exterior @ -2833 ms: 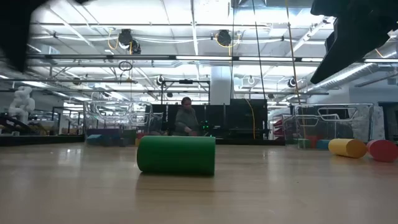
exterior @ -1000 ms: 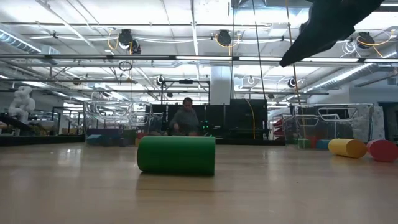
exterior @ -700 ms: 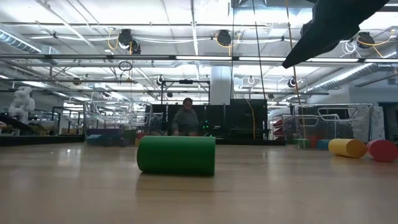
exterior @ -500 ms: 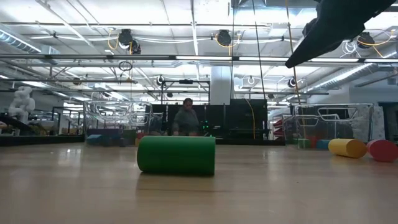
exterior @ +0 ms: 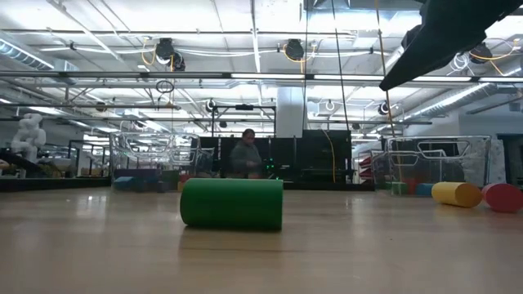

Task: Sort blocks by size
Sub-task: Put the brown cylindrical block into the bottom transparent bin

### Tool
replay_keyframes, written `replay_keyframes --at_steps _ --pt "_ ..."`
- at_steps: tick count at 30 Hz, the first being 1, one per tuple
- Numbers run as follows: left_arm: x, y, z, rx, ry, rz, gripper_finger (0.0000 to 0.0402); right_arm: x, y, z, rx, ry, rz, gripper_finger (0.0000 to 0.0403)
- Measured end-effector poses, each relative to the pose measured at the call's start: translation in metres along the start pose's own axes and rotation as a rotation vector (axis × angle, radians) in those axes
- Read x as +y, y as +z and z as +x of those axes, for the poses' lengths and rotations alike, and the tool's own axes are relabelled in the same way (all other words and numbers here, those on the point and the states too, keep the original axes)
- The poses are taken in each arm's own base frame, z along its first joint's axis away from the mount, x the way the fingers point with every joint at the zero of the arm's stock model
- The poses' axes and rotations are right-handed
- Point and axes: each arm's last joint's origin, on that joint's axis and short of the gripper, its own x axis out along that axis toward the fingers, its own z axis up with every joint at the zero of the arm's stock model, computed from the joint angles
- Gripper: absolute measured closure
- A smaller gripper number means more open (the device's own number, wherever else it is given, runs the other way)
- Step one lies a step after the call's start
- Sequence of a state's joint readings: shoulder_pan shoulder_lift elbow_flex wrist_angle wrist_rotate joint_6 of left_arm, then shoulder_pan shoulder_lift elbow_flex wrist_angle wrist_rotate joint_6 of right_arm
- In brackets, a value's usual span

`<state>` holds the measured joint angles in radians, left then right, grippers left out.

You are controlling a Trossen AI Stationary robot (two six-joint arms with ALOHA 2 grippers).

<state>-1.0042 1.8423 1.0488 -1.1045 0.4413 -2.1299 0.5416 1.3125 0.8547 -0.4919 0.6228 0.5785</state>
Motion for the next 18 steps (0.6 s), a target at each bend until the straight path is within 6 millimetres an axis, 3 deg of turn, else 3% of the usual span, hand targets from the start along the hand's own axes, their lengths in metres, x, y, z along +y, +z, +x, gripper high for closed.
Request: replay_keyframes --at_steps 3,18 --pt "-0.004 -0.002 0.000 0.029 -0.040 0.066 0.0201 0.001 -0.001 -0.001 0.000 0.004 0.000 0.0197" --pt "-0.020 0.014 -0.009 0.006 -0.127 0.063 0.0203 0.003 -0.002 -0.002 -0.002 0.012 -0.006 0.0197"
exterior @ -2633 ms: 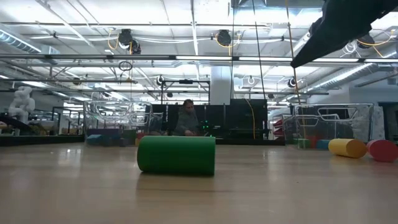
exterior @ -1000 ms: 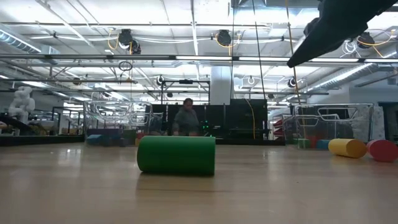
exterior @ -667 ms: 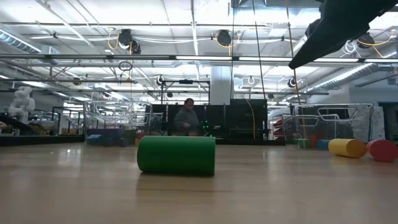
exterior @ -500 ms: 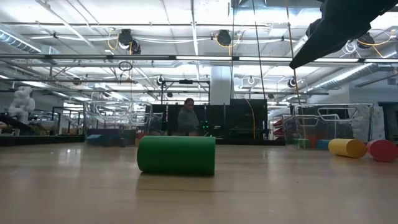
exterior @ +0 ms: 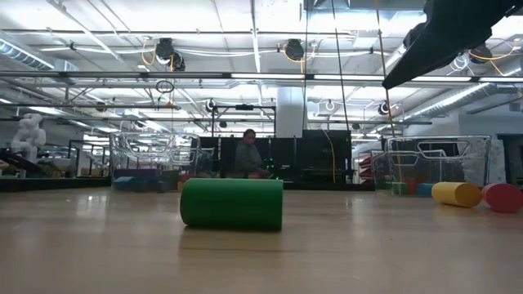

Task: Sort blocks by size
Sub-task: Put the brown cylindrical block into the bottom transparent bin

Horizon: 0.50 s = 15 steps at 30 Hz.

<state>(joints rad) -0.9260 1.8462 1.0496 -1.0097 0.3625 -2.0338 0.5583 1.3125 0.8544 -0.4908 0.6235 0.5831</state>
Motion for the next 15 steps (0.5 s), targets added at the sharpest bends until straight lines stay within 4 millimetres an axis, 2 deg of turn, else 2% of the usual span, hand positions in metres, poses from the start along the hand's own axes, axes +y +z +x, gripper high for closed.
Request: replay_keyframes --at_steps 5,11,15 --pt "-0.0003 -0.0010 0.0005 0.002 -0.007 -0.009 0.0212 0.0000 0.0000 0.0000 0.000 -0.001 0.000 0.0197" --pt "-0.0038 -0.0026 -0.0009 0.022 -0.043 -0.017 0.0257 -0.0003 -0.0003 0.0000 0.003 -0.003 -0.003 0.0197" --pt "-0.0054 -0.0035 -0.0016 0.034 -0.057 -0.007 0.0260 -0.0003 -0.0004 0.0000 0.004 -0.003 -0.004 0.0197"
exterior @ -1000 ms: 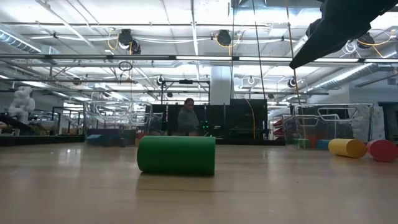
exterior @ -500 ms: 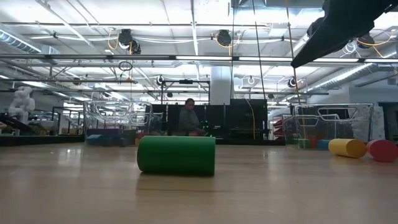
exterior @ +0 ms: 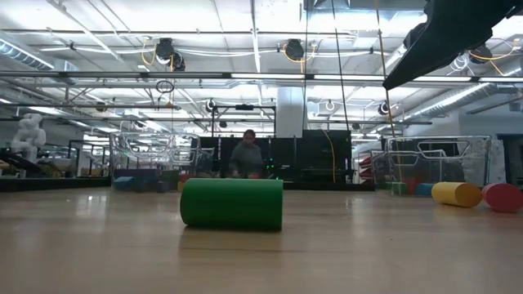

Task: Sort blocks by size
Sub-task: Put the brown cylindrical block into the bottom transparent bin

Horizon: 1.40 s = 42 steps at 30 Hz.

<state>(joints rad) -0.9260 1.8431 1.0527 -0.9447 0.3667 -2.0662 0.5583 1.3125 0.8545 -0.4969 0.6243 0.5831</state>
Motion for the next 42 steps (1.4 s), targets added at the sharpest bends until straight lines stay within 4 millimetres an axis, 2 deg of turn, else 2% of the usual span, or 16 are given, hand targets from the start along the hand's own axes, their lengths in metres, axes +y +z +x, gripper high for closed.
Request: replay_keyframes --at_steps 8,13,17,25,32,36,42 --pt "0.002 0.005 -0.001 -0.049 0.014 0.015 0.0259 0.000 0.000 0.000 -0.002 -0.003 0.000 0.0197" --pt "0.003 0.021 -0.005 -0.145 0.056 0.014 0.0259 0.000 0.000 0.000 -0.004 -0.007 0.000 0.0197" --pt "0.000 0.042 -0.015 -0.229 0.057 0.033 0.0260 -0.003 0.002 0.002 -0.004 -0.017 0.001 0.0197" --pt "-0.003 0.096 -0.053 -0.414 -0.046 0.068 0.0260 -0.009 0.006 0.007 -0.004 -0.042 -0.009 0.0197" --pt "-0.012 0.140 -0.089 -0.631 -0.272 0.122 0.0260 -0.015 0.009 0.011 -0.005 -0.063 -0.036 0.0197" --pt "-0.020 0.159 -0.112 -0.815 -0.418 0.156 0.0260 -0.017 0.005 0.024 -0.085 -0.028 0.023 0.0197" --pt "-0.029 0.174 -0.152 -1.119 -0.609 0.208 0.0260 -0.021 -0.009 0.043 -0.333 0.146 0.190 0.0197"
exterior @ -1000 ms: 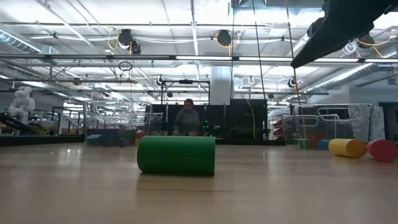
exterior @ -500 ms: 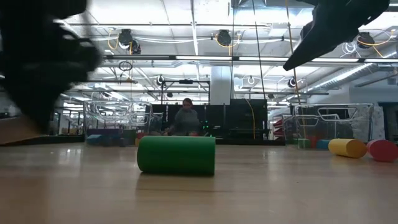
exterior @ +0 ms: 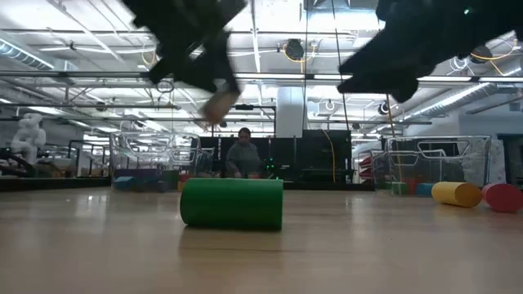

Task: Sort blocks by size
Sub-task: Put the brown cylindrical block into the bottom transparent bin

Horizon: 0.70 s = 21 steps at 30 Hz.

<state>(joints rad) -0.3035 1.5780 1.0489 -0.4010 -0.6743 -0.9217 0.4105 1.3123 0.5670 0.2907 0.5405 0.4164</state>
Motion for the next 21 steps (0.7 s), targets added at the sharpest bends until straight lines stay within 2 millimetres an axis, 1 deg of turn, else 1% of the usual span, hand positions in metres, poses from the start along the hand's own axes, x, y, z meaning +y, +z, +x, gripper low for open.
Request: replay_keyframes --at_steps 2,4,6,8,14,17,21 --pt "-0.007 0.012 0.000 -0.094 -0.062 0.012 0.0260 -0.006 -0.003 0.000 -0.099 0.054 0.052 0.0197" --pt "-0.013 0.022 0.001 -0.169 -0.118 0.037 0.0260 -0.010 -0.002 -0.001 -0.180 0.144 0.096 0.0197" --pt "-0.019 0.031 0.001 -0.236 -0.168 0.063 0.0260 -0.014 -0.002 -0.002 -0.219 0.198 0.118 0.0197" --pt "-0.024 0.037 0.001 -0.287 -0.221 0.101 0.0260 -0.015 0.001 -0.002 -0.235 0.201 0.122 0.0197" --pt "-0.034 0.047 -0.001 -0.396 -0.313 0.133 0.0260 -0.011 0.006 0.003 -0.252 0.189 0.050 0.0197" --pt "-0.037 0.050 0.002 -0.418 -0.376 0.117 0.0260 -0.008 0.013 0.009 -0.268 0.178 0.029 0.0197" --pt "-0.039 0.050 0.009 -0.425 -0.410 0.116 0.0260 -0.006 0.018 0.020 -0.271 0.155 0.006 0.0197"
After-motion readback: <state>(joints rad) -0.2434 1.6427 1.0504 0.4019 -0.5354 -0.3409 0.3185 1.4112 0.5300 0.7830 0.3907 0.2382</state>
